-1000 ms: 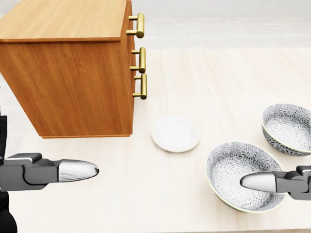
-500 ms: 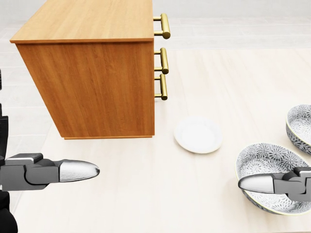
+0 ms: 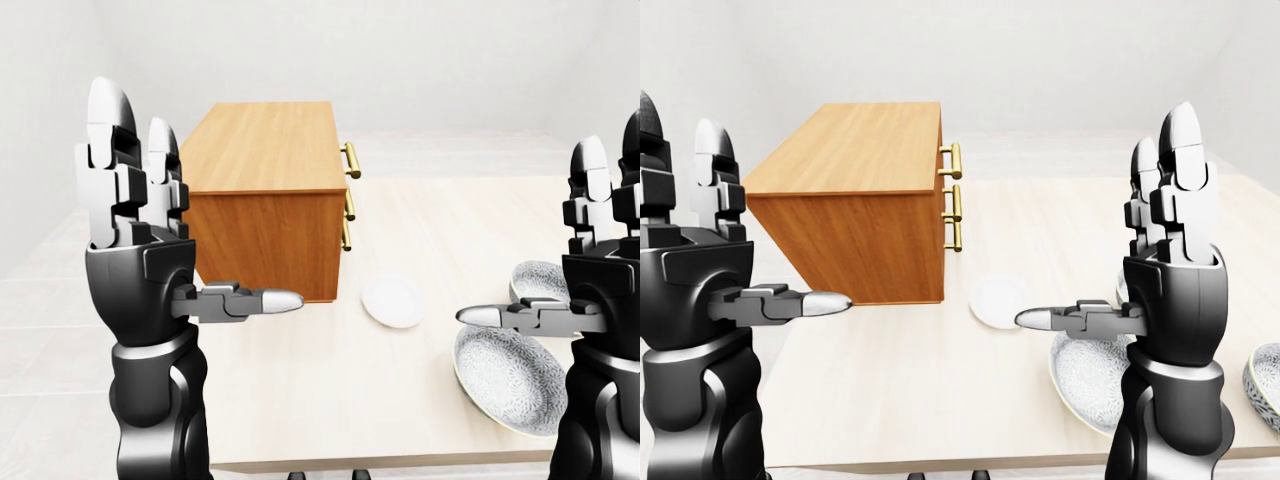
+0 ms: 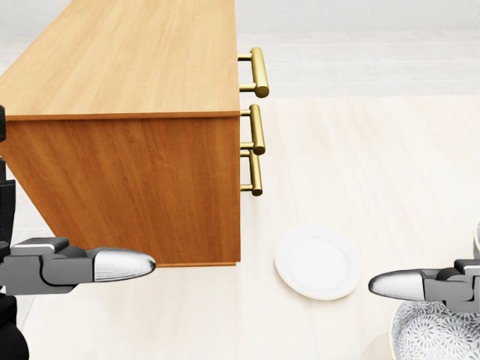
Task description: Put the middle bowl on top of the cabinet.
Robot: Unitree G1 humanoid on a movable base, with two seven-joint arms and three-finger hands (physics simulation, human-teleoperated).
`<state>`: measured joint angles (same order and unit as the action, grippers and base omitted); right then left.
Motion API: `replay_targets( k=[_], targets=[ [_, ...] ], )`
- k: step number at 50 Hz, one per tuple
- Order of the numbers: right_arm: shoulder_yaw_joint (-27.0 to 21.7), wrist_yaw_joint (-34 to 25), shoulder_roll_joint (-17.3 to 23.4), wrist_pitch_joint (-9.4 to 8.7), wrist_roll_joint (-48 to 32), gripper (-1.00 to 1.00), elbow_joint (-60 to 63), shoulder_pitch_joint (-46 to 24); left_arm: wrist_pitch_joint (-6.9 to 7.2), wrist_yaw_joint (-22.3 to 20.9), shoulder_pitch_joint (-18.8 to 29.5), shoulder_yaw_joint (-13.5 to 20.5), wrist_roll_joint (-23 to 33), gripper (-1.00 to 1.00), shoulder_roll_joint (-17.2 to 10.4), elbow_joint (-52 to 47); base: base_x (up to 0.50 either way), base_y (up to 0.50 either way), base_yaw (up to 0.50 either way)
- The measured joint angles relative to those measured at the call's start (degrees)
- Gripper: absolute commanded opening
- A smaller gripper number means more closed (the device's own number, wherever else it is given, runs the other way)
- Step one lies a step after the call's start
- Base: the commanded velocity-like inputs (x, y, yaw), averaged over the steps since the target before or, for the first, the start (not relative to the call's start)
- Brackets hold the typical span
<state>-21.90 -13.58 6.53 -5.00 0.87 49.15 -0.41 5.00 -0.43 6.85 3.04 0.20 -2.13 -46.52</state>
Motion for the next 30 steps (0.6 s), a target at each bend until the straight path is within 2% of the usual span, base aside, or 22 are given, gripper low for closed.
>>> replay_targets(
  k=[19,30],
  targets=[
    [0.15,-0.23,-0.13,0.00,0.02,1.00,-0.18,0.59,0.00,-0.06,-0.50,-0.30,0.48,1.00,0.07,0.22,0.39,-0.03,0.00],
    [0.28,-0.45,0.01,0.00,-0.63,1.00,-0.41,0.76,0.00,-0.50,-0.92,-1.12,1.62,1.00,-0.39,0.44,0.05,0.00,0.00]
  ],
)
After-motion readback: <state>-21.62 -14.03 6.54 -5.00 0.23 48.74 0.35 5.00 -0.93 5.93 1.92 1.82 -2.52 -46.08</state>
